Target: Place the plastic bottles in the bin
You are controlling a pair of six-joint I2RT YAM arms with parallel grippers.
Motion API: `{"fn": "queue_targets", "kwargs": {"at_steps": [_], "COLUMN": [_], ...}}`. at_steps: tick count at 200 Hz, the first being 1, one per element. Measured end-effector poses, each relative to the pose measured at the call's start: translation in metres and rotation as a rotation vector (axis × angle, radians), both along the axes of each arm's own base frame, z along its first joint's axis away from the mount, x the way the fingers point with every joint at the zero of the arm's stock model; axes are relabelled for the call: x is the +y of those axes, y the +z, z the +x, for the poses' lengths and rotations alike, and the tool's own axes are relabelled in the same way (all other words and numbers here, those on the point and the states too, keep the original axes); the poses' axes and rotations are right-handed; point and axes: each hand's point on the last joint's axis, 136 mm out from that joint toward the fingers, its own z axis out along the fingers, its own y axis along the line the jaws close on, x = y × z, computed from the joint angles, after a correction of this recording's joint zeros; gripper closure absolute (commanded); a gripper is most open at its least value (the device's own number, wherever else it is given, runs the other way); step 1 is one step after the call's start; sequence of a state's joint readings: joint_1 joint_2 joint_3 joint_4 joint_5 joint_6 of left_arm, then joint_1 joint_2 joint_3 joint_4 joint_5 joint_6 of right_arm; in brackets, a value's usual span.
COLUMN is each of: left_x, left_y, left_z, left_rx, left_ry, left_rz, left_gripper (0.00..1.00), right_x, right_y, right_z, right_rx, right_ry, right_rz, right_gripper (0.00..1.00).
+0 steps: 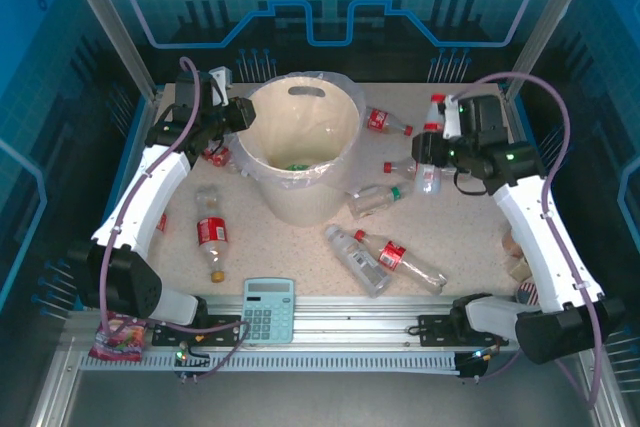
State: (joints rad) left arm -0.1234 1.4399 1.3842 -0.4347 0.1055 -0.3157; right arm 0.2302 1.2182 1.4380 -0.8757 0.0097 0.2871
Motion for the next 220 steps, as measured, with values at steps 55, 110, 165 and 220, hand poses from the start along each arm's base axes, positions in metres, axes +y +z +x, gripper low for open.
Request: {"fn": "queue_targets", "kwargs": {"at_steps": [55,110,165,220], "left_x": [0.0,-0.001,-0.001,-0.001], "left_y": [0.0,0.001,0.001,0.001], "left_z": [0.0,0.0,0.0,0.0], "left_rx": [-0.006,-0.007,-0.004,-0.006], "left_ry": [-0.004,-0.007,-0.001,0.001], "left_rz": [-0.006,-0.013,-0.023,-0.026], "left_gripper": [0.76,0.76,0.77,0.77], "right_x": [0.086,0.192,0.261,0.276], "right_y": [0.119,0.118,0.045,-0.017], "right_z": [0.014,0.039,0.062,0.067], "right_rx": [-0.264,-0.266,-0.108,0.023], "right_ry": [0.255,0.48,0.605,0.633], "right_rz": [0.018,0.035,0.012,-0.051], "right_gripper": [0.46,0.46,0.45,0.44]}}
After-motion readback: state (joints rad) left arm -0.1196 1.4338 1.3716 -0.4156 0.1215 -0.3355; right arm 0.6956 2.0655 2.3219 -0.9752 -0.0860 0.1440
